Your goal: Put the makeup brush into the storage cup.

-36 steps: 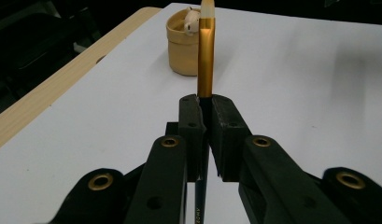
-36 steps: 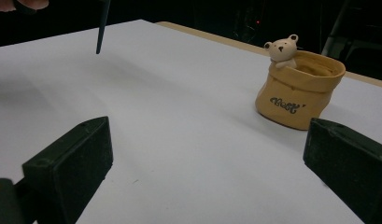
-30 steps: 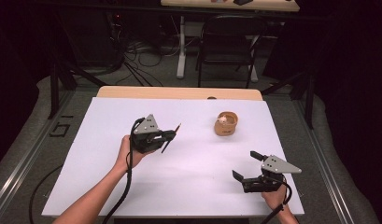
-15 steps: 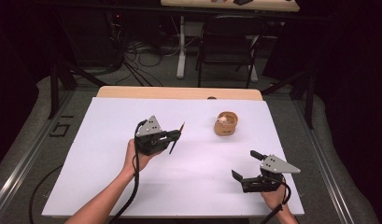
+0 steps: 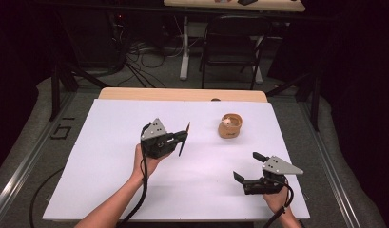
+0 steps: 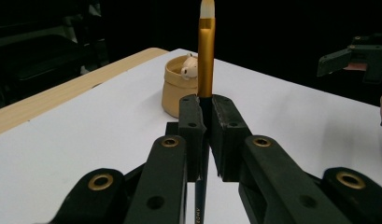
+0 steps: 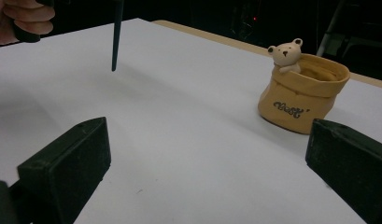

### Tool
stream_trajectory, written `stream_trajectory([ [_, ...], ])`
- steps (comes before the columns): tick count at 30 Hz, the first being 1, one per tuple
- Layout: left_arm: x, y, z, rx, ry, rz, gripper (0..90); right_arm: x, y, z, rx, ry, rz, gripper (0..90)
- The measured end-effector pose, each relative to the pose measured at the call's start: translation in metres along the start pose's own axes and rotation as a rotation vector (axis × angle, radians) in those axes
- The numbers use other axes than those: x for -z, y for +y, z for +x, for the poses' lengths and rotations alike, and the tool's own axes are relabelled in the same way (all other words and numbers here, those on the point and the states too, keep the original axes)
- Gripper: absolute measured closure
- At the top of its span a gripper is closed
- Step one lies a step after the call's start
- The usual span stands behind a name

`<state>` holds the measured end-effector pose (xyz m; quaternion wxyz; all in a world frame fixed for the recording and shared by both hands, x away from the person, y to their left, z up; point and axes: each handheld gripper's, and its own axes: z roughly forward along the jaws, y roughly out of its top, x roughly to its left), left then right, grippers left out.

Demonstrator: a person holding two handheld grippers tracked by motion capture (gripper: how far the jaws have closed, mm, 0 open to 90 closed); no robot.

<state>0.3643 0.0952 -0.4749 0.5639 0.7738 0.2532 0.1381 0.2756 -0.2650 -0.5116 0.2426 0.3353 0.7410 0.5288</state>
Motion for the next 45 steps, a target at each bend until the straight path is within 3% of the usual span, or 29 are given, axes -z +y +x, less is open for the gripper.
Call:
stream_trajectory([
  [5,-0.006,-0.003,-0.002,0.037,0.010,-0.028,83.5,-0.007,0.005,0.004,-0.004,0.009,0.001,0.0],
  [19,-0.026,-0.006,-0.016,0.078,0.022,-0.068,83.5,-0.035,0.019,0.014,-0.023,0.068,0.032,0.0],
  [29,-0.035,-0.009,-0.022,0.122,0.005,-0.075,83.5,-0.052,0.024,0.022,-0.021,0.077,0.063,0.7],
  [32,-0.036,-0.011,-0.024,0.134,-0.018,-0.076,83.5,-0.058,0.026,0.024,-0.033,0.086,0.063,9.1],
  [45,-0.038,-0.015,-0.031,0.156,-0.011,-0.089,83.5,-0.091,0.034,0.036,-0.031,0.103,0.086,43.0],
])
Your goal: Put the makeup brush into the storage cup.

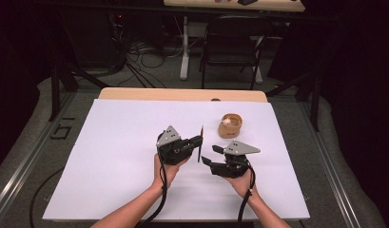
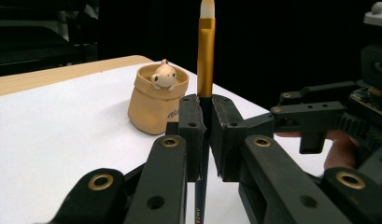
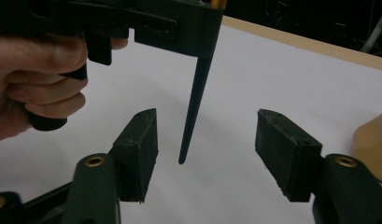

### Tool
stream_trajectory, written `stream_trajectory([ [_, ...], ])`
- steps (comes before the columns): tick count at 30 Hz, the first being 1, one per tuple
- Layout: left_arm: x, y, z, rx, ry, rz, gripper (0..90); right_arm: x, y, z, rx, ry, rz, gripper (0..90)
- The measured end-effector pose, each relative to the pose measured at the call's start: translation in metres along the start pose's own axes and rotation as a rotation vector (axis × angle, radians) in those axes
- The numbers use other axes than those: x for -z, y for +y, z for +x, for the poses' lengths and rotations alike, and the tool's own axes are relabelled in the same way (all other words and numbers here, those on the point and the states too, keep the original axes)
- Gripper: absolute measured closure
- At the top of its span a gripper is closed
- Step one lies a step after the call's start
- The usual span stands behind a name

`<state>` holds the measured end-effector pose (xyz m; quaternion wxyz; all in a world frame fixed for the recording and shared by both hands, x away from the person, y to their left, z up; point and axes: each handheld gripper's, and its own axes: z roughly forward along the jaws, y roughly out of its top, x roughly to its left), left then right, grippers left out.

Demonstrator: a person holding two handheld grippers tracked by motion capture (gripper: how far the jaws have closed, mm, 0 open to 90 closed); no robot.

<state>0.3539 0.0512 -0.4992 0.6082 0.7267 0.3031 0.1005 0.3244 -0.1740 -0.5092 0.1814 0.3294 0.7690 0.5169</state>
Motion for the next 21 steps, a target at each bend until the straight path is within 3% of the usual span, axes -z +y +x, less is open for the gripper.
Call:
stream_trajectory([
  [2,0.000,-0.001,0.000,0.003,-0.014,0.001,83.5,-0.002,0.001,0.000,-0.002,0.002,-0.006,46.5],
  [9,-0.001,-0.005,-0.004,0.009,0.009,-0.006,83.5,-0.018,0.006,0.002,-0.005,0.010,0.012,64.8],
  [13,-0.001,-0.007,-0.004,0.015,0.010,-0.006,83.5,-0.022,0.008,0.002,-0.006,0.004,0.008,71.4],
  [14,0.000,-0.007,-0.003,0.015,-0.010,0.000,83.5,-0.022,0.008,0.002,-0.006,0.003,0.005,72.8],
  [17,-0.001,-0.008,-0.004,0.023,0.014,-0.006,83.5,-0.022,0.009,0.001,-0.010,0.008,0.007,76.4],
  [21,-0.002,-0.009,-0.004,0.021,0.014,-0.007,83.4,-0.023,0.009,0.002,-0.005,0.018,0.009,80.6],
])
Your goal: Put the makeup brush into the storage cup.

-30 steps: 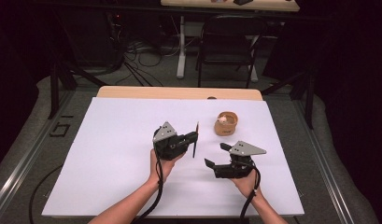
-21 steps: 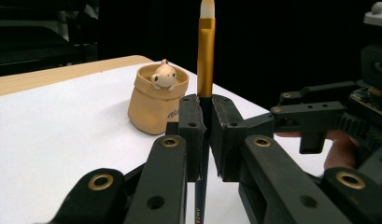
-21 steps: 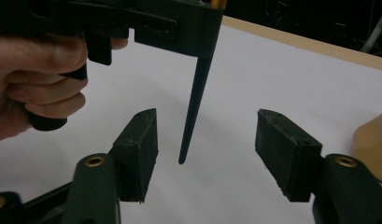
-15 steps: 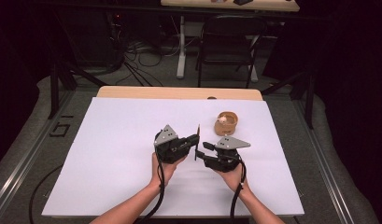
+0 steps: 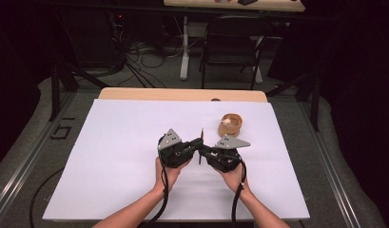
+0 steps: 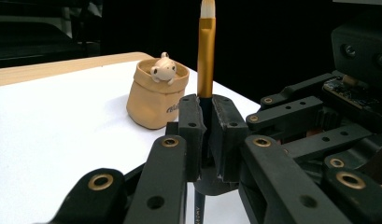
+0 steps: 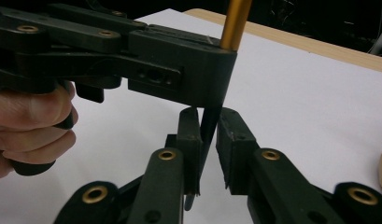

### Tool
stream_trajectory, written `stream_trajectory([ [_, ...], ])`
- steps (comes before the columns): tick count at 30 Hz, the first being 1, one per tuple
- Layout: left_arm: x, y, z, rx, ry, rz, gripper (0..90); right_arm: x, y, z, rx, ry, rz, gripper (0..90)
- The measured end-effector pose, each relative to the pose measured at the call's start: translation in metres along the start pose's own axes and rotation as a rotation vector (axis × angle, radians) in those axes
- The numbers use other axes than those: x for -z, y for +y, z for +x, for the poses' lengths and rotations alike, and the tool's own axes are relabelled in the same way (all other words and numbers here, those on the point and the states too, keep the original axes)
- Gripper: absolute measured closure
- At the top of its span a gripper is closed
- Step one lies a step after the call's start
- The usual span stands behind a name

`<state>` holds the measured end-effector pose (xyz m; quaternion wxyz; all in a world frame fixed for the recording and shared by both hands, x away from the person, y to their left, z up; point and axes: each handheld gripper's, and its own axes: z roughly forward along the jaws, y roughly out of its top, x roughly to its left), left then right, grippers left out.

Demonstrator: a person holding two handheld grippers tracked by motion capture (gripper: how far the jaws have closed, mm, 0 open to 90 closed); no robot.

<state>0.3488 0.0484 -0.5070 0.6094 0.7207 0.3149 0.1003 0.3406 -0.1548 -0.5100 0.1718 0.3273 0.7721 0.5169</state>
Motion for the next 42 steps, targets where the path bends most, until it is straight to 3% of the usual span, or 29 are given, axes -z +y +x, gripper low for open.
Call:
stream_trajectory([
  [4,0.000,0.000,0.000,0.002,-0.007,0.002,83.1,0.001,0.000,-0.003,-0.023,0.005,0.005,83.6],
  [9,0.002,0.000,0.001,-0.001,-0.021,0.001,82.0,0.002,0.001,-0.003,-0.001,0.004,0.014,84.2],
  [15,0.008,0.002,0.006,-0.011,-0.026,0.016,60.0,0.003,0.002,-0.001,0.020,0.000,0.020,84.3],
  [21,0.019,0.002,0.011,-0.063,0.034,0.061,40.5,0.005,0.002,-0.005,0.020,-0.009,0.028,84.3],
  [26,0.025,0.002,0.015,-0.104,0.050,0.104,28.2,0.007,0.002,-0.007,0.022,-0.017,0.027,84.3],
  [33,0.038,0.002,0.021,-0.156,0.078,0.162,19.3,0.011,0.003,-0.010,0.027,-0.024,0.024,84.3],
  [42,0.058,-0.004,0.038,-0.153,0.116,0.234,13.1,0.018,0.004,-0.016,0.025,-0.038,0.022,84.3],
])
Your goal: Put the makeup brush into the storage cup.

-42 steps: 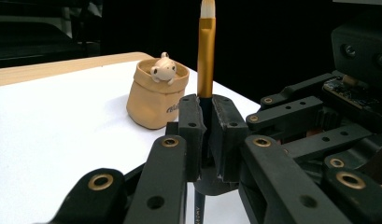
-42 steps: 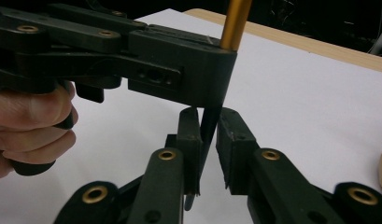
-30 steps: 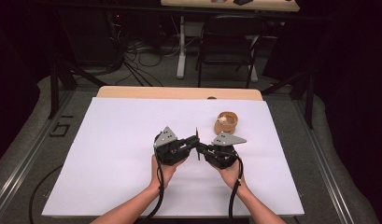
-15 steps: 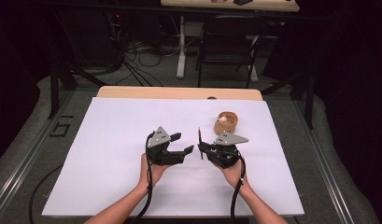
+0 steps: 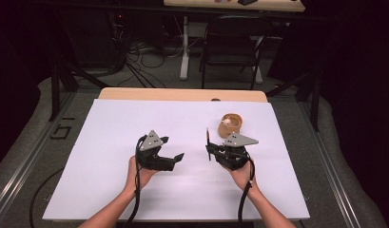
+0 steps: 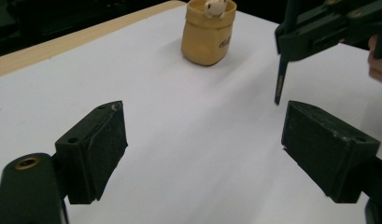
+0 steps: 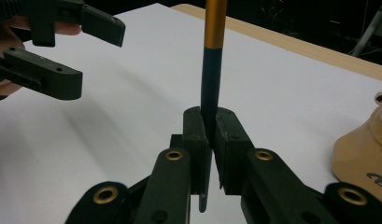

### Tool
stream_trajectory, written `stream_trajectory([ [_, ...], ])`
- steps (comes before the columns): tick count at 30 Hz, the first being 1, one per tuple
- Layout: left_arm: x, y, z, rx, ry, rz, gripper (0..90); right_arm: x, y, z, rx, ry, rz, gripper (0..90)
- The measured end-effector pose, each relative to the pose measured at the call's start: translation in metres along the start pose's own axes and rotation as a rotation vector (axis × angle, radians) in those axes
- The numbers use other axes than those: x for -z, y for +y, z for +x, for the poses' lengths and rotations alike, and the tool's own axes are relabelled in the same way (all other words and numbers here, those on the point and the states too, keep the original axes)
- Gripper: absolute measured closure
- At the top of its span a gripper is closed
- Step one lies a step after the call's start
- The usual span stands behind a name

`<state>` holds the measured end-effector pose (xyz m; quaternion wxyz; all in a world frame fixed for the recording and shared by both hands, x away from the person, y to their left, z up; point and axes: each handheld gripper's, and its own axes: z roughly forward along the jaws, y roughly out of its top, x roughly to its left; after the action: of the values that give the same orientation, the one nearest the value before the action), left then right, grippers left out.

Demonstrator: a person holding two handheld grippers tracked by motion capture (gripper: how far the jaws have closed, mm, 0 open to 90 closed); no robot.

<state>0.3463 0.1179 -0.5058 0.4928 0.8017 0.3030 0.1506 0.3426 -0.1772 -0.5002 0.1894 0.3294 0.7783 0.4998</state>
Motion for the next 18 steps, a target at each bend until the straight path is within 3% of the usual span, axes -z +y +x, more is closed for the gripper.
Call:
stream_trajectory([
  [13,0.025,-0.021,0.019,0.005,0.052,0.070,7.6,0.011,0.001,-0.009,-0.001,-0.026,-0.007,84.2],
  [18,0.030,-0.029,0.023,0.016,0.048,0.086,5.3,0.017,0.000,-0.013,0.002,-0.035,-0.002,84.3],
])
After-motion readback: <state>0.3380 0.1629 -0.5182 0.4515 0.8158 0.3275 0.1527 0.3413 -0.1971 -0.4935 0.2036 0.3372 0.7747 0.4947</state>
